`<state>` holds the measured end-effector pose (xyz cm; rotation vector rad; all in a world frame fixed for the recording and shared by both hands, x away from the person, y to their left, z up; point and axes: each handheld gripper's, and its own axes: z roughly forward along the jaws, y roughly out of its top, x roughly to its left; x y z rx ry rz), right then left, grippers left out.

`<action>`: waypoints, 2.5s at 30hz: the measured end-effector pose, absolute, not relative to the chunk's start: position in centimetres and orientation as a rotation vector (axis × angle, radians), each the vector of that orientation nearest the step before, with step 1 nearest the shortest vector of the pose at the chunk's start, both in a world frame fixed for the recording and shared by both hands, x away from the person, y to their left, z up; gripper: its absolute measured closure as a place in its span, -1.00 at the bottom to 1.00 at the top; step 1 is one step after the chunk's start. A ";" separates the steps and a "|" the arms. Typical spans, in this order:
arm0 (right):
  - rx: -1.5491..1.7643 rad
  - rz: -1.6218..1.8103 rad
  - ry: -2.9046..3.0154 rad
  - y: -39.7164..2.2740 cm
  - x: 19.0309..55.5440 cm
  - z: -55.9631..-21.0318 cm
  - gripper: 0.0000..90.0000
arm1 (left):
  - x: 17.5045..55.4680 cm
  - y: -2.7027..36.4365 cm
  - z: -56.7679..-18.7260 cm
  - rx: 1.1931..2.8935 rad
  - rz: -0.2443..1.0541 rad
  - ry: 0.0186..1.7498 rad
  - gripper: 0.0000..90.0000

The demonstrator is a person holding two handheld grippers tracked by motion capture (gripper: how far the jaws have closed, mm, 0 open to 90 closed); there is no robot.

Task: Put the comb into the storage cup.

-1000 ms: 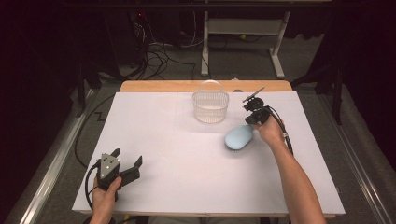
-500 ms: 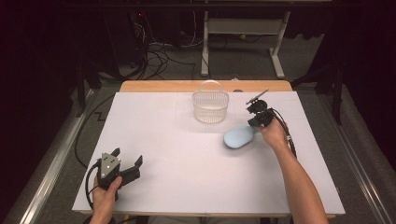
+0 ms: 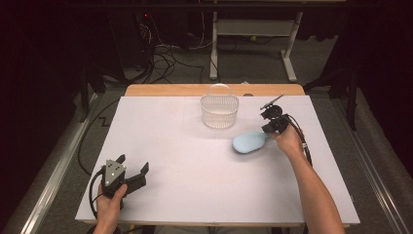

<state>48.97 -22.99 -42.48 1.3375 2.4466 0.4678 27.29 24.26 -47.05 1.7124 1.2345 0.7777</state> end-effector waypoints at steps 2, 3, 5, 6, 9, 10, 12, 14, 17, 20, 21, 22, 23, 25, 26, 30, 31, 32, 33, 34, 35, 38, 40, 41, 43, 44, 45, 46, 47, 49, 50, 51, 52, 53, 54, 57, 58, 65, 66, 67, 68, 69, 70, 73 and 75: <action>1.341 0.457 2.448 -23.2 49.2 -42.6 1.00 | 27.3 24.3 -47.0 1.711 0.777 1.236 -0.67; 1.350 0.463 2.441 -23.3 49.2 -42.6 1.00 | 27.3 24.3 -47.0 1.711 0.778 1.235 -0.67; 1.353 0.461 2.440 -23.3 49.2 -42.6 1.00 | 27.3 24.3 -47.0 1.710 0.780 1.236 -0.67; 1.354 0.456 2.440 -23.3 49.1 -42.6 1.00 | 27.3 24.3 -47.0 1.710 0.780 1.236 -0.67; 1.353 0.459 2.442 -23.4 49.1 -42.6 1.00 | 27.3 24.3 -47.0 1.708 0.778 1.235 -0.67; 1.353 0.457 2.444 -23.5 49.0 -42.6 1.00 | 27.3 24.3 -47.0 1.708 0.778 1.235 -0.67; 1.359 0.461 2.441 -23.5 48.9 -42.6 1.00 | 27.2 24.3 -47.0 1.704 0.775 1.237 -0.67; 1.358 0.459 2.445 -23.6 48.7 -42.5 1.00 | 27.2 24.2 -47.0 1.705 0.775 1.234 -0.67; 1.360 0.468 2.444 -23.9 48.4 -42.6 1.00 | 27.3 24.2 -47.1 1.710 0.774 1.235 -0.67; 1.368 0.469 2.449 -24.2 48.2 -42.6 1.00 | 27.4 24.2 -47.1 1.714 0.773 1.235 -0.67; 1.371 0.474 2.445 -24.3 48.1 -42.6 1.00 | 27.4 24.1 -47.1 1.715 0.773 1.234 -0.67; 1.371 0.467 2.448 -24.4 48.0 -42.7 1.00 | 27.4 24.1 -47.1 1.714 0.774 1.233 -0.67; 1.371 0.464 2.447 -24.5 48.0 -42.7 1.00 | 27.3 24.1 -47.1 1.714 0.775 1.232 -0.67; 1.376 0.464 2.444 -24.5 47.8 -42.7 1.00 | 27.3 24.1 -47.1 1.714 0.774 1.232 -0.67; 1.369 0.460 2.448 -24.5 47.8 -42.7 1.00 | 27.3 24.1 -47.0 1.713 0.774 1.232 -0.67; 1.377 0.462 2.449 -24.6 47.4 -42.6 1.00 | 27.3 24.1 -47.0 1.713 0.773 1.232 -0.67; 1.373 0.465 2.450 -24.7 47.3 -42.6 1.00 | 27.3 24.1 -47.1 1.713 0.773 1.233 -0.67; 1.369 0.473 2.449 -24.7 47.2 -42.6 1.00 | 27.3 24.1 -47.1 1.713 0.773 1.233 -0.67; 1.374 0.472 2.447 -24.7 47.1 -42.6 1.00 | 27.3 24.0 -47.0 1.713 0.773 1.232 -0.67; 1.372 0.473 2.450 -24.7 47.0 -42.5 1.00 | 27.3 24.0 -47.0 1.713 0.773 1.231 -0.67; 1.369 0.477 2.449 -24.8 46.9 -42.6 1.00 | 27.3 24.0 -47.0 1.713 0.774 1.230 -0.67; 1.376 0.481 2.448 -24.9 46.5 -42.6 1.00 | 27.3 24.1 -47.0 1.713 0.774 1.230 -0.67; 1.372 0.482 2.454 -25.1 46.4 -42.6 1.00 | 27.4 24.1 -47.0 1.713 0.771 1.235 -0.67; 1.382 0.480 2.452 -25.1 46.3 -42.6 1.00 | 27.4 24.1 -47.1 1.711 0.770 1.236 -0.67; 1.385 0.481 2.450 -25.1 46.2 -42.6 1.00 | 27.5 24.1 -47.1 1.710 0.769 1.236 -0.67; 1.385 0.479 2.450 -25.1 46.1 -42.6 1.00 | 27.4 24.1 -47.1 1.711 0.768 1.235 -0.67; 1.383 0.486 2.449 -25.1 46.0 -42.7 1.00 | 27.4 24.1 -47.1 1.712 0.769 1.234 -0.67; 1.387 0.482 2.452 -25.1 45.9 -42.7 1.00 | 27.4 24.1 -47.0 1.712 0.770 1.231 -0.67; 1.384 0.482 2.454 -25.1 45.8 -42.8 1.00 | 27.3 24.1 -47.0 1.712 0.771 1.229 -0.67; 1.385 0.479 2.457 -25.2 45.6 -42.9 1.00 | 27.3 24.1 -47.0 1.707 0.771 1.233 -0.67; 1.385 0.480 2.458 -25.2 45.5 -42.9 1.00 | 27.3 24.1 -47.0 1.705 0.771 1.234 -0.67; 1.381 0.481 2.461 -25.2 45.4 -42.9 1.00 | 27.4 24.1 -47.0 1.707 0.771 1.234 -0.67; 1.381 0.481 2.461 -25.2 45.3 -42.9 1.00 | 27.4 24.1 -47.0 1.709 0.771 1.232 -0.67; 1.377 0.484 2.465 -25.2 45.3 -42.9 1.00 | 27.4 24.1 -47.0 1.711 0.771 1.230 -0.67; 1.378 0.486 2.462 -25.2 45.2 -42.9 1.00 | 27.4 24.0 -47.0 1.714 0.772 1.226 -0.67; 1.378 0.488 2.465 -25.3 44.9 -42.9 1.00 | 27.4 23.9 -47.0 1.720 0.772 1.221 -0.67; 1.374 0.491 2.466 -25.3 44.8 -42.9 1.00 | 27.4 23.9 -47.0 1.722 0.773 1.218 -0.67; 1.362 0.494 2.479 -25.3 43.9 -43.0 1.00 | 27.4 23.7 -47.0 1.725 0.771 1.213 -0.67; 1.358 0.496 2.478 -25.3 43.8 -43.0 1.00 | 27.4 23.7 -46.9 1.727 0.771 1.212 -0.67; 1.359 0.496 2.480 -25.3 43.7 -43.0 1.00 | 27.4 23.7 -46.9 1.726 0.772 1.211 -0.67; 1.354 0.499 2.483 -25.3 43.7 -43.0 1.00 | 27.4 23.8 -46.9 1.723 0.772 1.212 -0.67; 1.353 0.502 2.482 -25.3 43.6 -42.9 1.00 | 27.4 23.8 -46.9 1.719 0.770 1.215 -0.67; 1.349 0.504 2.485 -25.3 43.5 -42.9 1.00 | 27.4 23.8 -46.9 1.717 0.768 1.219 -0.67; 1.339 0.510 2.492 -25.2 43.1 -42.7 1.00 | 27.4 23.8 -46.9 1.721 0.762 1.216 -0.67; 1.335 0.518 2.491 -25.2 42.8 -42.8 1.00 | 27.4 23.7 -46.9 1.724 0.760 1.214 -0.67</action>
